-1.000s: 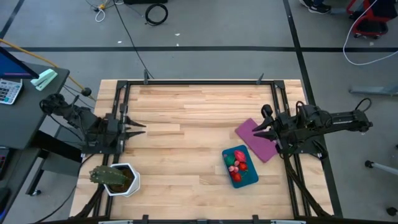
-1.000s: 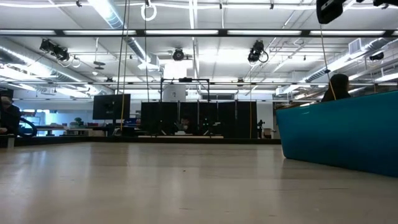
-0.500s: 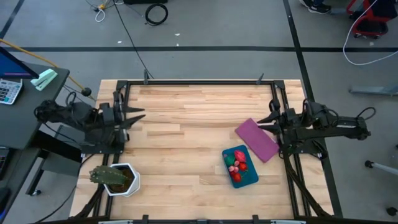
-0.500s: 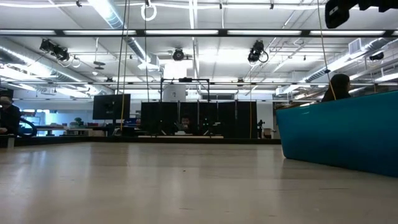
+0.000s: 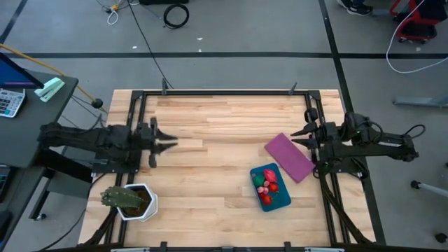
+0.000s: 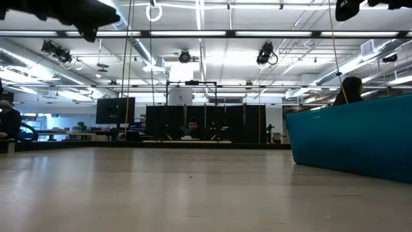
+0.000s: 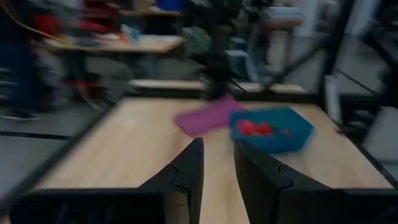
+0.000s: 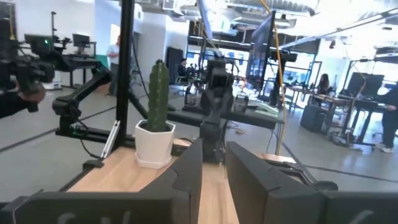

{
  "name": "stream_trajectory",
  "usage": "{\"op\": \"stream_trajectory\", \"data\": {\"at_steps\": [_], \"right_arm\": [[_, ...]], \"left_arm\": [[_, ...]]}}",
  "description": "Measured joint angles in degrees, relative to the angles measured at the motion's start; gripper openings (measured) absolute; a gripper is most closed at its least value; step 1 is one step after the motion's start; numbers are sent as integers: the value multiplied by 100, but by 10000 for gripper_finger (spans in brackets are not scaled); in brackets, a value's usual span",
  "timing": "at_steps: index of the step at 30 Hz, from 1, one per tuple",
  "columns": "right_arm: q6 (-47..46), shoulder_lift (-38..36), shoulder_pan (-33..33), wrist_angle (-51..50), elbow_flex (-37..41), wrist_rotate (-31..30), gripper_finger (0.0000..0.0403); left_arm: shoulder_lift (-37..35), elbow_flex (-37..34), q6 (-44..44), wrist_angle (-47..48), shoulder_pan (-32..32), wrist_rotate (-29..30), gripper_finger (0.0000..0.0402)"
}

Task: Pick and placing Produce into tupperware
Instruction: Return to Home Position

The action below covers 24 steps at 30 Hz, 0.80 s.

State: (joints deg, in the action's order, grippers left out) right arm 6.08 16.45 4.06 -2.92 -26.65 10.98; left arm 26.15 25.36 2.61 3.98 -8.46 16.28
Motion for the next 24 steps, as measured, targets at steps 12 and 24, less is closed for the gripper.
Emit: {"op": "stream_trajectory", "data": {"at_steps": [12, 24], "right_arm": [[-523, 124, 424, -43, 44, 1190, 80], [-1248, 117, 419, 475, 908, 1315, 80]], "left_arm": [[-3, -1251, 139, -1351, -1, -221, 96], [-7, -1562, -260, -1667, -1, -216, 96]]}}
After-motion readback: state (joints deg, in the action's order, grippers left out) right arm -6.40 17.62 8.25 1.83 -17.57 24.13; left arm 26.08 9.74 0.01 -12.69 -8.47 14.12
